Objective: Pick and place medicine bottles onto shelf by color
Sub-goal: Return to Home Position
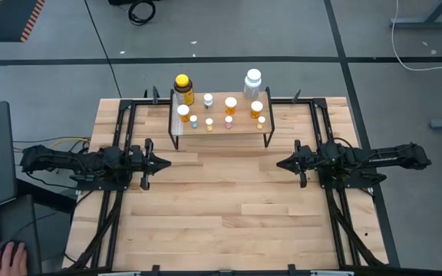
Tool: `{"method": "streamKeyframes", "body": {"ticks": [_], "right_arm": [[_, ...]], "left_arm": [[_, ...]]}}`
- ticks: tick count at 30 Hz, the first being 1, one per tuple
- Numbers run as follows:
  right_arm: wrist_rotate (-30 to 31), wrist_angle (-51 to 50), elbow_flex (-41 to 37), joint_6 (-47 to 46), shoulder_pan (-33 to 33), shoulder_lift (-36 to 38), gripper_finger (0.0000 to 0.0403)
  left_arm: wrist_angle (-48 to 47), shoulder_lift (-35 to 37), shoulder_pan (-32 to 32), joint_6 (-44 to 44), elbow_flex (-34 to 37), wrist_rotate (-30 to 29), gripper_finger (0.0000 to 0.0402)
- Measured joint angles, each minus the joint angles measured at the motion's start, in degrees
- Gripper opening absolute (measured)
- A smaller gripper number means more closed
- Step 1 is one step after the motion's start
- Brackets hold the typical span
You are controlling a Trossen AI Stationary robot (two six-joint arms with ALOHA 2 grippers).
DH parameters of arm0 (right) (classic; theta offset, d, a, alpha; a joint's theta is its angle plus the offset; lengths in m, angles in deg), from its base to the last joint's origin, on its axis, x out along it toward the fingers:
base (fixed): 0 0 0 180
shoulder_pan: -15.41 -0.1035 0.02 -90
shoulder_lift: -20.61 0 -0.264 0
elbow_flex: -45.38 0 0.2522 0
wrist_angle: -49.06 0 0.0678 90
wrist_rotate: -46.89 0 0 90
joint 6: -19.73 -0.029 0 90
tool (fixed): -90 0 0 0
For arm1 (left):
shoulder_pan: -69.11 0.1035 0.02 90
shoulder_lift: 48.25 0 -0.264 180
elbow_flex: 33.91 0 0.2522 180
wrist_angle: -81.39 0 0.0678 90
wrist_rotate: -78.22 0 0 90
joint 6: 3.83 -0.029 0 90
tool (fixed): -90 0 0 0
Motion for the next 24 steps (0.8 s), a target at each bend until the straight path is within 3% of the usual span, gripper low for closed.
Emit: {"method": "streamKeyframes", "body": {"ticks": [24], "right_arm": [[0.0,0.0,0.0,0.0,0.0,0.0,0.0022]], "left_arm": [[0.0,0.0,0.0,0.0,0.0,0.0,0.0032]]}}
